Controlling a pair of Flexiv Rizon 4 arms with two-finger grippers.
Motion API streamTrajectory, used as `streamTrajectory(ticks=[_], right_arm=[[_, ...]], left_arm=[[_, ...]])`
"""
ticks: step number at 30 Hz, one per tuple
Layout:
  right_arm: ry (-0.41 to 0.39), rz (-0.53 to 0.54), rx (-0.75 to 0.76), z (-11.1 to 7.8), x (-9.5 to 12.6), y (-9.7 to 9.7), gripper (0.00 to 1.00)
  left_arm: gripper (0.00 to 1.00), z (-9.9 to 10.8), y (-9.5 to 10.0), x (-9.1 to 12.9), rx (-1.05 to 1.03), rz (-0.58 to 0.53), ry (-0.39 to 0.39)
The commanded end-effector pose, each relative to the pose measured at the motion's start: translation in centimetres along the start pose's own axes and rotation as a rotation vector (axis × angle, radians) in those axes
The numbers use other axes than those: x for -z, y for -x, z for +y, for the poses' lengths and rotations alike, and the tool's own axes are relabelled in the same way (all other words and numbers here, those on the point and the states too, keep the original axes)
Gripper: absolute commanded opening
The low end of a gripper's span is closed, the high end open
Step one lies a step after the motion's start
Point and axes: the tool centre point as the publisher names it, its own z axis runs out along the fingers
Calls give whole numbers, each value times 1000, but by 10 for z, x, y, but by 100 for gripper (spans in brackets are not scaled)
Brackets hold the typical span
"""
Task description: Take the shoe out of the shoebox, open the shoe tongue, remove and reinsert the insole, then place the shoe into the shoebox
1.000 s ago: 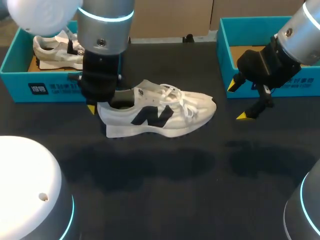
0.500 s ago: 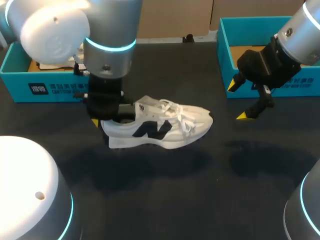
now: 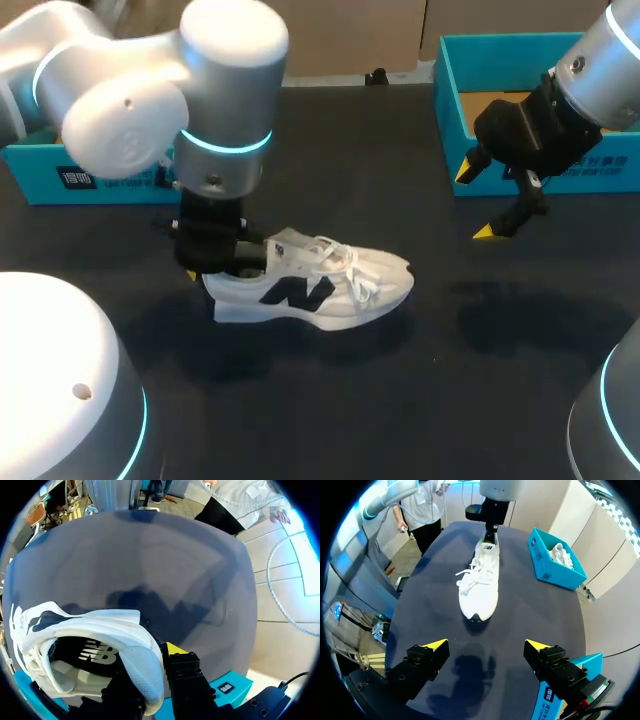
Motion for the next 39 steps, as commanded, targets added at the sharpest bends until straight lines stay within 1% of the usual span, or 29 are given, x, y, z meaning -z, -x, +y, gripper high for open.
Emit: streamTrajectory(ticks=[1,3,11,17,19,25,29,30,32,33,34,35,36,39], right_arm=[[-2,0,-1,0,-1,0,100],[-2,0,-1,0,-1,0,100],[-2,0,-1,0,-1,0,100],[-2,0,-1,0,-1,0,100],[-2,0,-1,0,-1,0,100],[-2,0,-1,0,-1,0,100],[-2,0,-1,0,-1,0,100],[-2,0,-1,0,-1,0,100],[-2,0,-1,0,-1,0,100],[-2,0,-1,0,-1,0,100],[-2,0,-1,0,-1,0,100],[-2,0,-1,0,-1,0,100],[-2,0,-1,0,-1,0,100],[-2,0,-1,0,-1,0,100]], left_arm=[[0,3,3,-17,-4,1,8],[0,5,4,-25,0,8,10],[0,16,9,-51,-12,5,-20],[0,22,12,-66,12,31,7],[0,25,13,-71,17,32,-4],[0,26,17,-77,35,47,3],[0,26,19,-81,24,60,-15],[10,25,19,-81,17,64,-20],[47,24,19,-82,10,67,-26],[47,24,19,-82,10,67,-26],[85,24,19,-83,9,71,-33],[97,23,18,-83,3,73,-39],[100,23,18,-83,3,74,-39],[100,18,16,-79,-8,74,-40]])
